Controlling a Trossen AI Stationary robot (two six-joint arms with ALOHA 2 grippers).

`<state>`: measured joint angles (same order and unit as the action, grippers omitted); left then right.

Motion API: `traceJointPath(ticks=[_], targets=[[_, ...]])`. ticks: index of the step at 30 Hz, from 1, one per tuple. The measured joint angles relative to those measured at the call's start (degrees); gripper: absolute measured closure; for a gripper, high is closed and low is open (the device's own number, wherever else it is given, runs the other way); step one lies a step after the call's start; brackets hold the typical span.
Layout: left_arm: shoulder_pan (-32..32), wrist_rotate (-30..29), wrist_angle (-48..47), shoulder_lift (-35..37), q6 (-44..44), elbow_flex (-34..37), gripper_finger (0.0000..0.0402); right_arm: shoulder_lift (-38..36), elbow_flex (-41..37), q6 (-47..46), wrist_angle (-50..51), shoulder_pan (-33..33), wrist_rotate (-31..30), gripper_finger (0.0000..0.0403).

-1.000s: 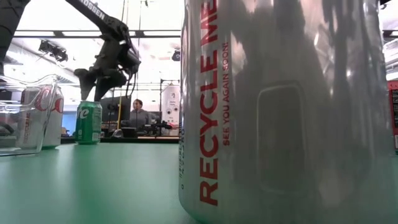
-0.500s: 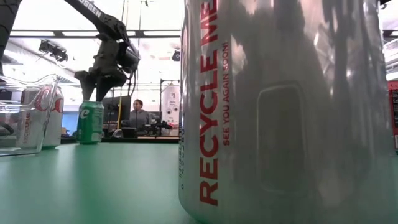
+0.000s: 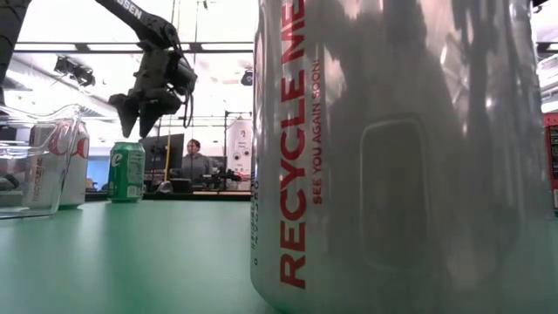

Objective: Sort soda cans
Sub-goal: Put the left green soda can into the top transparent bin

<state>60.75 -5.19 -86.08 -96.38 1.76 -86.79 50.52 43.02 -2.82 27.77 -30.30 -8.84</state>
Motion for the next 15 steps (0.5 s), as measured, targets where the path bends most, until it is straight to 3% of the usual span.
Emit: traceJointPath(ticks=[5,15], targets=[[-0.05,4.54,-0.93,0.02,1.30,-0.10,0.0103,-0.01,-0.02,-0.01,0.00,-0.01,0.00,0.0053],[-1.19,1.66,0.50,0.07,1.91,7.09,0.0103,0.00,-0.02,-0.01,0.21,-0.01,0.01,0.0053]])
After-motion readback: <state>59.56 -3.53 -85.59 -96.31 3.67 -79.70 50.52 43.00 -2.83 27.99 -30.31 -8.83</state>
